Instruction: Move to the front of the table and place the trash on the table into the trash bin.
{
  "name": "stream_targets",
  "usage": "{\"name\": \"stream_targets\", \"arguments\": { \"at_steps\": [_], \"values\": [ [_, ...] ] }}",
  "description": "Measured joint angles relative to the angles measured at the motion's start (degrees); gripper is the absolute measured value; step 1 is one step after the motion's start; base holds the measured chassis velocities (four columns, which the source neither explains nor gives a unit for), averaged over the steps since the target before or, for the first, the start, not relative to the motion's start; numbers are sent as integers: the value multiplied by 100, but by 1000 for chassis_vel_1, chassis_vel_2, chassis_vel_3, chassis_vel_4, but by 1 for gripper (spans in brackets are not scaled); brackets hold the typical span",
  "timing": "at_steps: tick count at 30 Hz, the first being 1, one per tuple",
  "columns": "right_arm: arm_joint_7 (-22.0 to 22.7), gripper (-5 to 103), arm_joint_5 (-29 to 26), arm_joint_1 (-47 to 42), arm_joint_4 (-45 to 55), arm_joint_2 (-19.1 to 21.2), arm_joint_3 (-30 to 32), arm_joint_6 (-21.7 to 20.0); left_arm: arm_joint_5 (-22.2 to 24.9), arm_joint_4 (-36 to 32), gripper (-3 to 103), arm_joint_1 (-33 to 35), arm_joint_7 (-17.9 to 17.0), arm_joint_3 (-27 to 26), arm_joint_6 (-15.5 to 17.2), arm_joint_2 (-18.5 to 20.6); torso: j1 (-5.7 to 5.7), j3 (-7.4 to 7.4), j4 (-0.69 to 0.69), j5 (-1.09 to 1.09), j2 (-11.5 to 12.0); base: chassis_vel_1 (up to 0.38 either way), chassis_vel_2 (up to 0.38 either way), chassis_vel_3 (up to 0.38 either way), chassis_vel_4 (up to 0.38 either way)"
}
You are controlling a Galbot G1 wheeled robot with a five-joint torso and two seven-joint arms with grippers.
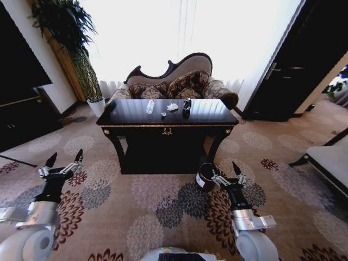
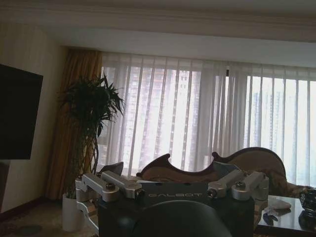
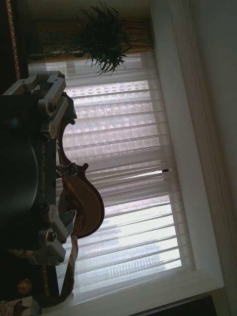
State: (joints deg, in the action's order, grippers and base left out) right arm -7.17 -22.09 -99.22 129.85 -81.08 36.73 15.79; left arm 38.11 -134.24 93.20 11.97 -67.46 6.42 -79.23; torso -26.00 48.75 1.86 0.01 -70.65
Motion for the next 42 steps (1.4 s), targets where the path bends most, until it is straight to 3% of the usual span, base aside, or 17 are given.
{"name": "stream_targets", "arguments": {
  "at_steps": [14,42],
  "values": [
    [-38,100,-88,-14,129,-29,48,56,119,11,100,-16,471,-326,-198,78,0,0,-1,0,-1,-186,187,193,-188],
    [-61,100,-102,-21,147,-69,43,108,96,104,100,-15,753,-384,-243,59,-1,0,-1,0,-1,-212,211,219,-225]
  ]
}}
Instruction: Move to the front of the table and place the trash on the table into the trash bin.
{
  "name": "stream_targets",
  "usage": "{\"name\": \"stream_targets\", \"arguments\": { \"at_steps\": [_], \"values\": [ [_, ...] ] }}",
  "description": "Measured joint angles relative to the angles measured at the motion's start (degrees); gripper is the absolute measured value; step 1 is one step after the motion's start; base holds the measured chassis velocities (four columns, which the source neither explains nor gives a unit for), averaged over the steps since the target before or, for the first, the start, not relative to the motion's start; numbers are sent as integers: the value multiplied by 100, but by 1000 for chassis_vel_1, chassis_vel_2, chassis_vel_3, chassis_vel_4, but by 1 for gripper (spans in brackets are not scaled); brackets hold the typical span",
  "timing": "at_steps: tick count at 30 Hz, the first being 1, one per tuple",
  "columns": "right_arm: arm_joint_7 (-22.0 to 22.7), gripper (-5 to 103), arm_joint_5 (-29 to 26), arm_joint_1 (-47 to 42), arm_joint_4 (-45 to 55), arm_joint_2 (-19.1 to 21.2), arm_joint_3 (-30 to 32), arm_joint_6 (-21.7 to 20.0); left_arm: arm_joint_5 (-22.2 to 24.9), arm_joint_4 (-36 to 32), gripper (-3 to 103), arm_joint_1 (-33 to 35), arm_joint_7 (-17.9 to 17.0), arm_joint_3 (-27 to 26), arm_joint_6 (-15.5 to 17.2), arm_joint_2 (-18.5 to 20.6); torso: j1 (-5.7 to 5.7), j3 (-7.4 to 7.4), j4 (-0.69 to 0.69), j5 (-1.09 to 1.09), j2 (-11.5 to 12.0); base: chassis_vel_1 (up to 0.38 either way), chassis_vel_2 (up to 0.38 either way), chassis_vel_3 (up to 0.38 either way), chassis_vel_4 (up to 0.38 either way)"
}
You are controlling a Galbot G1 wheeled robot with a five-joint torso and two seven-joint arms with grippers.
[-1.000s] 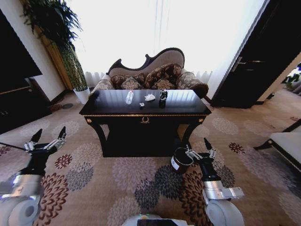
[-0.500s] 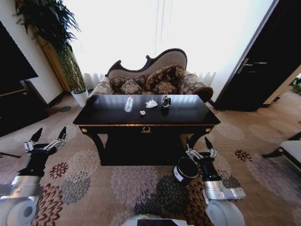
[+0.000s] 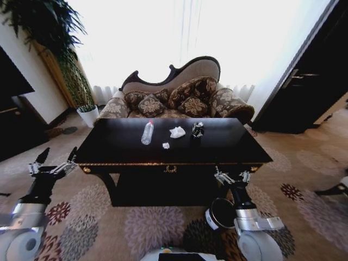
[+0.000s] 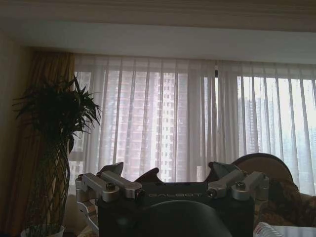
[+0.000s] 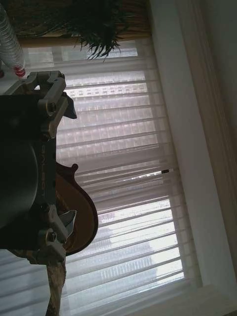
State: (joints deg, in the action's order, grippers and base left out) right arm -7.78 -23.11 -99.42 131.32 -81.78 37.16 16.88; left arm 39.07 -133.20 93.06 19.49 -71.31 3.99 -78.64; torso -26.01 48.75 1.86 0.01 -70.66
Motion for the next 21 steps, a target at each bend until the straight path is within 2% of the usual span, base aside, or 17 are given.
{"name": "stream_targets", "arguments": {
  "at_steps": [7,16,19,21],
  "values": [
    [17,100,16,7,-30,-5,-23,80,1,-66,100,15,-3,2,0,-1,-5,1,2,0,2,-193,183,168,-177],
    [-12,100,28,10,-52,3,-28,114,1,-176,100,3,-56,42,66,44,9,-3,0,0,-3,-20,22,11,-24],
    [-28,100,33,14,-60,3,-50,134,21,-218,100,-22,-238,108,198,119,9,-3,0,0,-3,0,0,0,0],
    [-68,100,82,16,-61,-6,-118,174,169,-349,100,-94,-630,270,475,345,5,-1,0,0,-2,0,0,0,0]
  ]
}}
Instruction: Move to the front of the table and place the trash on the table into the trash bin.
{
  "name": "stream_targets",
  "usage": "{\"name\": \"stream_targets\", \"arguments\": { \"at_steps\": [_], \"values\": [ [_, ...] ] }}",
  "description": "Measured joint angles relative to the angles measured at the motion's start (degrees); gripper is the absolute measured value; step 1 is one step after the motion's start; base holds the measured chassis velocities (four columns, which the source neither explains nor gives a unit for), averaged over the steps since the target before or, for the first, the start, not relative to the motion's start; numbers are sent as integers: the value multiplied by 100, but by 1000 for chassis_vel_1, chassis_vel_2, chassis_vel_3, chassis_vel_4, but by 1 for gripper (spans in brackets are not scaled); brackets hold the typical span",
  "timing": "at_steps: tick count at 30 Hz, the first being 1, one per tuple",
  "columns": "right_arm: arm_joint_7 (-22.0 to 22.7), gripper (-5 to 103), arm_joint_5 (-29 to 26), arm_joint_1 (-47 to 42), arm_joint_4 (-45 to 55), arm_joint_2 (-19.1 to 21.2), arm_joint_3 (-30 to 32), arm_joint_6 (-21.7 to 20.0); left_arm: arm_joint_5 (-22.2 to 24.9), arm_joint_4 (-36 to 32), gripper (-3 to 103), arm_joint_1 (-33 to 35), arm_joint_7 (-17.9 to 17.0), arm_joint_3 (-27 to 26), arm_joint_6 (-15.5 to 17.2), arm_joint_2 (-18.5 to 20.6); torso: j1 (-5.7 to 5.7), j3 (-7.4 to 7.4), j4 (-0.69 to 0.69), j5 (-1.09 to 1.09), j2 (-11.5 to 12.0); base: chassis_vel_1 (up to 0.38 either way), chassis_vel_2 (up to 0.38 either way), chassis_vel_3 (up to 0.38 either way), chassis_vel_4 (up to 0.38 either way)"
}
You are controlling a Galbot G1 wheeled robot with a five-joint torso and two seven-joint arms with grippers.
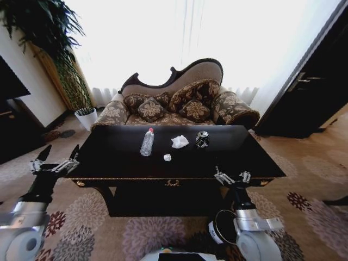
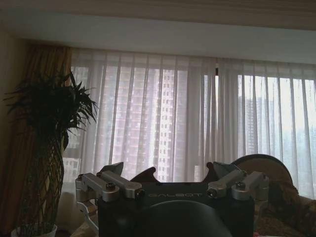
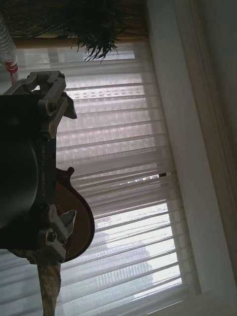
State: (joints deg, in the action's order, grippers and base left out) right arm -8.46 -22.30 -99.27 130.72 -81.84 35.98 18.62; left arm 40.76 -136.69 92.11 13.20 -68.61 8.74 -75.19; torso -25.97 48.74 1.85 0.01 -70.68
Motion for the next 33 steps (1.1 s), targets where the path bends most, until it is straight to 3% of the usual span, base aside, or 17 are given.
{"name": "stream_targets", "arguments": {
  "at_steps": [2,5,14,18,23,27,33],
  "values": [
    [-7,100,11,1,0,-3,-14,5,33,-22,100,-14,-54,39,45,51,-1,0,0,0,0,0,0,0,0],
    [-63,100,112,35,0,-18,-145,23,318,-133,100,-119,-384,313,353,580,-7,2,3,0,4,0,0,0,0],
    [-163,100,300,164,-129,66,-451,43,760,115,100,-317,-690,416,705,1459,-3,1,1,0,2,0,0,0,0],
    [-179,100,370,229,-182,89,-546,44,978,233,100,-405,-726,456,804,1684,-4,1,3,2,3,0,0,0,0],
    [-201,100,549,256,-232,104,-729,20,1505,514,100,-716,-804,567,1099,2253,-4,1,0,2,3,0,0,0,0],
    [-219,100,716,235,-288,73,-817,89,2005,1077,100,-1140,-819,860,1210,3149,-4,1,1,-1,2,0,0,0,0],
    [-220,100,820,235,-300,29,-906,96,2448,1492,100,-1693,-804,1322,1267,3690,-5,2,1,0,2,0,0,0,0]
  ]
}}
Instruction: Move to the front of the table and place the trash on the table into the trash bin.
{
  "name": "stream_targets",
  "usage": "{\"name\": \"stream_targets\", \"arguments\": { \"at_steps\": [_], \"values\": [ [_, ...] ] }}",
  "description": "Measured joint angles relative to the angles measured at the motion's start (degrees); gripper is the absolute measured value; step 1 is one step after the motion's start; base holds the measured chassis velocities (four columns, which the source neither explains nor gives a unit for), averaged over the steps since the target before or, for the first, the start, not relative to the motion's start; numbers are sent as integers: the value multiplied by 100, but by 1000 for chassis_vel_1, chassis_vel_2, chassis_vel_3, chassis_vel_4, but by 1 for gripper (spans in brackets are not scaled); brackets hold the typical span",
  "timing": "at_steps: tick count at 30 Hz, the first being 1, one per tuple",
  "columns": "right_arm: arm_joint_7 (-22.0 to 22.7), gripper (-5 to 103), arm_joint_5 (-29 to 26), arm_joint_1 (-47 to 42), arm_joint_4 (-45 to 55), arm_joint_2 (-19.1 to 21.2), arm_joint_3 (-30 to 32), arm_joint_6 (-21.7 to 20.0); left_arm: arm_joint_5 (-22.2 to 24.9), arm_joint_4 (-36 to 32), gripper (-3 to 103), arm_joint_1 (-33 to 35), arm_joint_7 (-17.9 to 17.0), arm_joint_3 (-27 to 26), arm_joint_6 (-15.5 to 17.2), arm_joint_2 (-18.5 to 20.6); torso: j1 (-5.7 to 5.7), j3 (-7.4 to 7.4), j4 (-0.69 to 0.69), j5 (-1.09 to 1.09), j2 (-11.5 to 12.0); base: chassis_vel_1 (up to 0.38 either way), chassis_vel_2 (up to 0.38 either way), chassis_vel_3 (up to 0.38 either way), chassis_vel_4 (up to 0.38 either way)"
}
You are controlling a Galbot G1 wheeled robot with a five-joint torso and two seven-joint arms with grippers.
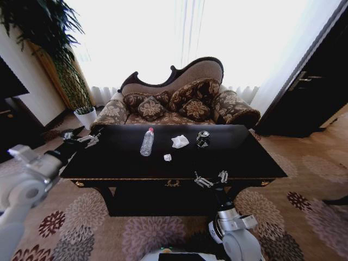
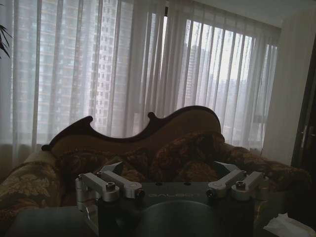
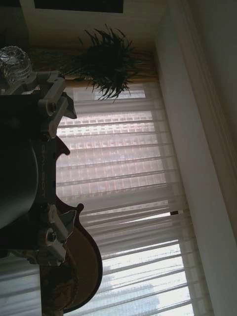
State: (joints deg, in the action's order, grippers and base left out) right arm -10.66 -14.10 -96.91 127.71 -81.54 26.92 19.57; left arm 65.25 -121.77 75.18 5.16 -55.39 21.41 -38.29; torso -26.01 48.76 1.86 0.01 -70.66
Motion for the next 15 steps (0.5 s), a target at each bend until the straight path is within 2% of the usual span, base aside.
{"name": "stream_targets", "arguments": {
  "at_steps": [4,5,8,10,11,15],
  "values": [
    [0,100,106,46,-8,-24,-65,-3,150,355,100,-767,-159,680,99,222,1,0,0,1,0,0,0,0,0],
    [0,100,106,46,-8,-24,-65,-3,150,355,100,-767,-159,680,99,222,1,0,0,1,0,0,0,0,0],
    [0,100,136,43,12,-35,-59,-36,306,479,100,-1233,-334,1273,259,311,0,0,0,1,0,0,0,0,0],
    [0,100,145,37,26,-39,-43,-63,398,526,100,-1504,-365,1721,332,335,0,0,0,0,0,0,0,0,0],
    [0,100,145,37,26,-39,-43,-63,398,526,100,-1504,-365,1721,332,335,0,0,0,0,0,0,0,0,0],
    [0,100,177,32,19,-48,-17,-81,306,598,100,-1918,-379,2408,423,277,0,-1,0,0,0,0,0,0,0]
  ]
}}
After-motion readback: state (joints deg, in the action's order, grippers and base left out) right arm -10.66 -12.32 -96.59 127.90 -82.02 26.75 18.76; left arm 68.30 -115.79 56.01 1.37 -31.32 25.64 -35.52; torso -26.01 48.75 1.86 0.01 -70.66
